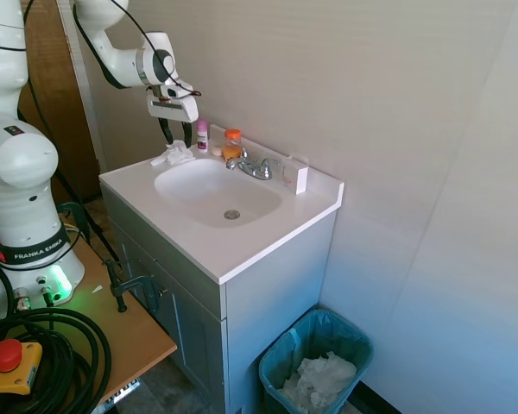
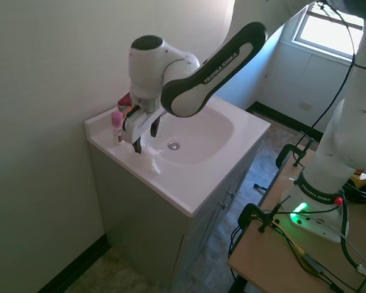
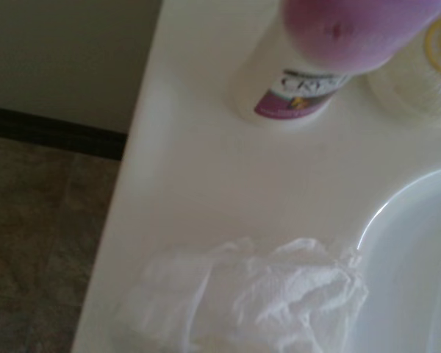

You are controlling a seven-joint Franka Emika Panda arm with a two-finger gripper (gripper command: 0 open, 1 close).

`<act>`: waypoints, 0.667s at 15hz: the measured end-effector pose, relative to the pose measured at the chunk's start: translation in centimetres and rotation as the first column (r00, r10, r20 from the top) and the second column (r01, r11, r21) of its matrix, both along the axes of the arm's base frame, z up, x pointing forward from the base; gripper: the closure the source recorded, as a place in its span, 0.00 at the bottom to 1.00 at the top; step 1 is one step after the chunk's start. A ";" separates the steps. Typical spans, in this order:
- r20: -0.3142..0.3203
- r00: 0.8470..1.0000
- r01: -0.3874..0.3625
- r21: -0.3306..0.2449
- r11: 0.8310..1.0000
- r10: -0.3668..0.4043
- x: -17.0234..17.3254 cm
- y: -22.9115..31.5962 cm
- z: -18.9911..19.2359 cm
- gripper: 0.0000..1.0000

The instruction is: Throw the tissue in the trash bin

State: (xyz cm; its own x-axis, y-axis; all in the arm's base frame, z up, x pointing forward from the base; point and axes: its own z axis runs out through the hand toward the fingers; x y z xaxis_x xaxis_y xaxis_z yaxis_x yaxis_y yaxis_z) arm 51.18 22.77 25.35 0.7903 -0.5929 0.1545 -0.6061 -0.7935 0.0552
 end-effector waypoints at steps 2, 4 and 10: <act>-0.008 1.000 0.004 -0.002 1.000 -0.004 0.8 0.3 -1.2 1.00; -0.005 1.000 0.003 -0.004 1.000 -0.003 1.0 0.7 -1.2 1.00; -0.014 1.000 0.026 -0.002 1.000 -0.026 0.9 1.0 -1.2 1.00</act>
State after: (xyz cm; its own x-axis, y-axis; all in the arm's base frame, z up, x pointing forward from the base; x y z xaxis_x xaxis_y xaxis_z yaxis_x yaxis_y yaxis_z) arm 52.05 23.76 24.14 0.7766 -0.6133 0.1444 -0.6259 -0.7771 0.0658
